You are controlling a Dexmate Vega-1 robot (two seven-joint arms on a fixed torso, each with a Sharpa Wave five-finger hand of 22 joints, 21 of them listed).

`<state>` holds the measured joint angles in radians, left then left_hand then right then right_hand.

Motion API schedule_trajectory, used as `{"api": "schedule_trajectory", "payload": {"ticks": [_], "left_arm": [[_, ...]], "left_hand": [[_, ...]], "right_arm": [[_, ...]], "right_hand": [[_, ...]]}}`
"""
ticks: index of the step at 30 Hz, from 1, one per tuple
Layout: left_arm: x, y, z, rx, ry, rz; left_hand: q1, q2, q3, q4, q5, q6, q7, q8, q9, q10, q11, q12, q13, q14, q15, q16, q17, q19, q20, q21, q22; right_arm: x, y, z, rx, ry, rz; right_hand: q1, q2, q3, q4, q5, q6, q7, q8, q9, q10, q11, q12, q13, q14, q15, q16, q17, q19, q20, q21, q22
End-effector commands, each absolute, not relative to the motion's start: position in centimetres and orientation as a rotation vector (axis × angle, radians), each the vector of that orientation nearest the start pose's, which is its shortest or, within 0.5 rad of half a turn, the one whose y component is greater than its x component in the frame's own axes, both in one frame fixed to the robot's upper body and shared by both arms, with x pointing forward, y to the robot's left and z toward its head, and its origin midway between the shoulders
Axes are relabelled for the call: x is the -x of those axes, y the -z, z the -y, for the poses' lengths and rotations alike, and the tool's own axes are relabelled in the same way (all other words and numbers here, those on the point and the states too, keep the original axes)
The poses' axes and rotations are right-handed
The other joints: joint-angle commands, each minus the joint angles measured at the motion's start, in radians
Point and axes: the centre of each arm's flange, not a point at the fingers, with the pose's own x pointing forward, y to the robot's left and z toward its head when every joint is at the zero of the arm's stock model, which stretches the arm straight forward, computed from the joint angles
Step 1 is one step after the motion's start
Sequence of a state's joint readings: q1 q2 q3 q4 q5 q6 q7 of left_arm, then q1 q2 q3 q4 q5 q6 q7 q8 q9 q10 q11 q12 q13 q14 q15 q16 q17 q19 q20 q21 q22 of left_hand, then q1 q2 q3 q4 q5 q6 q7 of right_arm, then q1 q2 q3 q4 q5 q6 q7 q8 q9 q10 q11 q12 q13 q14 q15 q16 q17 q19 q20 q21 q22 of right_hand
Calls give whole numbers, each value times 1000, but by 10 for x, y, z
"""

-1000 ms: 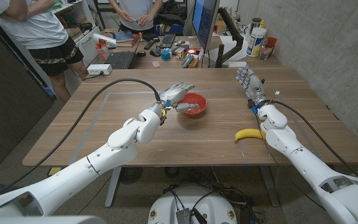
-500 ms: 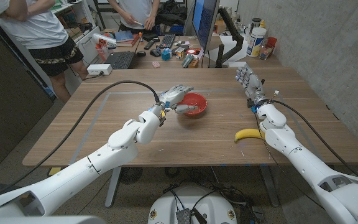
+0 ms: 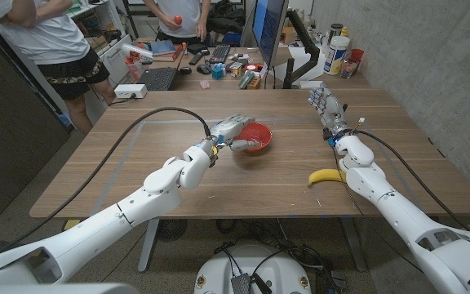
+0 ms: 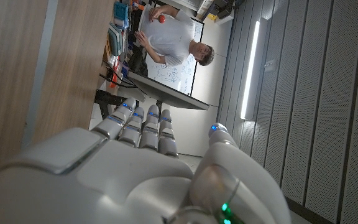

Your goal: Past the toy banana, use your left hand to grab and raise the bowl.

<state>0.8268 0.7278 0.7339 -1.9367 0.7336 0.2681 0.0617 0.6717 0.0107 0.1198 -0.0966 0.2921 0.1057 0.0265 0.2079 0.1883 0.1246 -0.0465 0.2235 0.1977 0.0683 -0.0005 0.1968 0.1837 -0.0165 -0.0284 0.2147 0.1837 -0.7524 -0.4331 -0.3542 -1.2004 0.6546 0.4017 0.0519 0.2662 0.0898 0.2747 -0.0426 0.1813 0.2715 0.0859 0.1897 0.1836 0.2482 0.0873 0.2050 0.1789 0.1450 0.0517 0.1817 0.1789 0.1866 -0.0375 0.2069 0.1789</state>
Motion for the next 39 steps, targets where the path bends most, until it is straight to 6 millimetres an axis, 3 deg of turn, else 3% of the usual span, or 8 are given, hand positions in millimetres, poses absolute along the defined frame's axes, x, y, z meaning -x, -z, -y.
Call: {"api": "schedule_trajectory", "payload": {"ticks": [1, 25, 39], "left_arm": [[-556, 21, -118, -1522, 68, 782], [-557, 31, -112, -1628, 62, 737], [-572, 33, -107, -1659, 48, 720]], "left_hand": [[1, -12, -1, 0, 4, 8, -1, 8, 5, 8, 0, 4, 5, 9, -2, 5, 6, 7, -27, 3, 4], [6, -14, -4, -1, 5, 11, -3, 7, 6, 11, 1, 3, 6, 13, -2, 4, 6, 8, -24, 3, 4], [9, -13, -6, -2, 6, 25, -8, 11, 6, 25, -4, 7, 6, 31, -6, 10, 6, 16, -25, 5, 5]], "right_arm": [[-662, -14, 283, -99, -196, 718], [-670, -21, 274, -82, -223, 702], [-672, -20, 280, -87, -215, 702]], "right_hand": [[-5, 3, 0, 0, 5, -3, -6, 3, 5, 9, -3, 1, 2, 4, 0, 5, 5, 9, 1, -3, 4], [-5, 3, -1, -1, 5, -3, -5, 3, 4, 8, -3, 0, 2, 3, -1, 5, 5, 9, 1, -4, 4], [-6, 3, -2, -1, 5, -3, -6, 3, 4, 8, -4, 0, 2, 4, -1, 5, 5, 9, 2, -4, 4]]}}
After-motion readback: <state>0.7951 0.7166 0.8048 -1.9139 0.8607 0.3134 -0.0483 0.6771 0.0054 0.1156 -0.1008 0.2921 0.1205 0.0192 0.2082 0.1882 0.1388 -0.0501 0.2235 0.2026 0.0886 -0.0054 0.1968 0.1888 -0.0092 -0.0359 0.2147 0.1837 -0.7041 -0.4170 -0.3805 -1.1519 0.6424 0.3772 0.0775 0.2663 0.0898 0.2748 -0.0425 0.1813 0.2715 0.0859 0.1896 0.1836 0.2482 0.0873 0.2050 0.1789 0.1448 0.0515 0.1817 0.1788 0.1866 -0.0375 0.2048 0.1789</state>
